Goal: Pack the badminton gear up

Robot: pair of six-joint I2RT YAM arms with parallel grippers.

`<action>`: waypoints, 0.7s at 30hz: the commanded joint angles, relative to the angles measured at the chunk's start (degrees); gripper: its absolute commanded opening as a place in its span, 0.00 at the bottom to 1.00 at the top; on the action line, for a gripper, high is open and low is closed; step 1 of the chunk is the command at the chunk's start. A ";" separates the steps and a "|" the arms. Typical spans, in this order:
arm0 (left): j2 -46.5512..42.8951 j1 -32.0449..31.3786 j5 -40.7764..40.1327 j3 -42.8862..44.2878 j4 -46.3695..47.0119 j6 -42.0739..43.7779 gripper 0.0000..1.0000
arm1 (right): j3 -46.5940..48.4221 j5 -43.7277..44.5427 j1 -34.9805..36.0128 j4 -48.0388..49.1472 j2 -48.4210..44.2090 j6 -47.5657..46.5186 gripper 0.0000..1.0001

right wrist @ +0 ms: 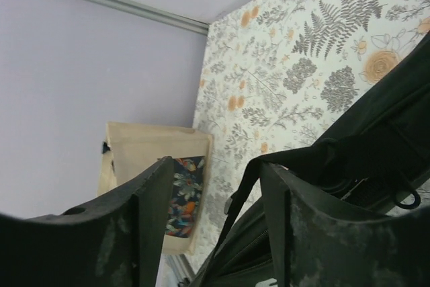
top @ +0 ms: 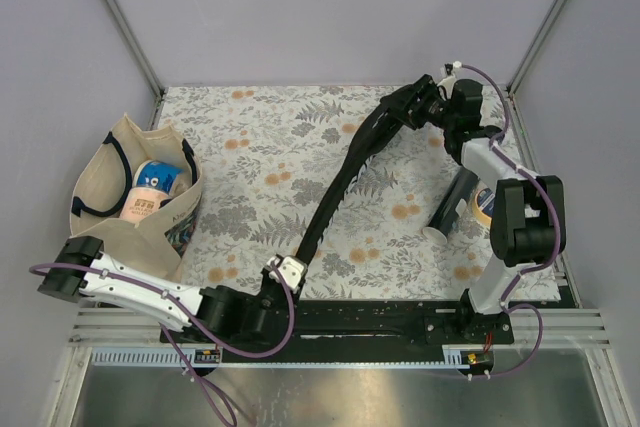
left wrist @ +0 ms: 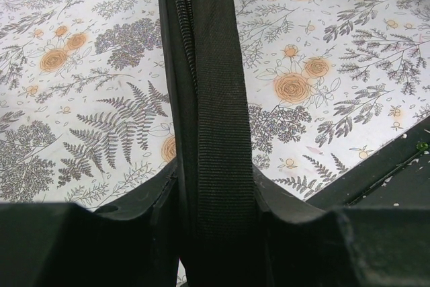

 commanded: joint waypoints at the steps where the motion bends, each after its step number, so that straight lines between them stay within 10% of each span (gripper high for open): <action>1: -2.20 -0.07 0.91 2.25 3.09 -1.06 0.00 | 6.06 0.61 0.26 -12.62 -2.04 -12.04 0.65; 5: -4.13 -0.07 1.08 2.33 2.03 -1.68 0.00 | 7.55 -7.03 -0.80 -18.89 -4.51 -17.95 0.85; 11: -7.73 -0.07 0.64 0.58 1.77 -2.21 0.00 | 14.85 0.60 -0.89 -35.69 -5.13 -22.71 0.84; 21: -6.95 -0.07 0.73 1.36 2.47 -1.77 0.00 | 4.92 -3.87 -0.62 -4.40 -4.25 -0.91 0.70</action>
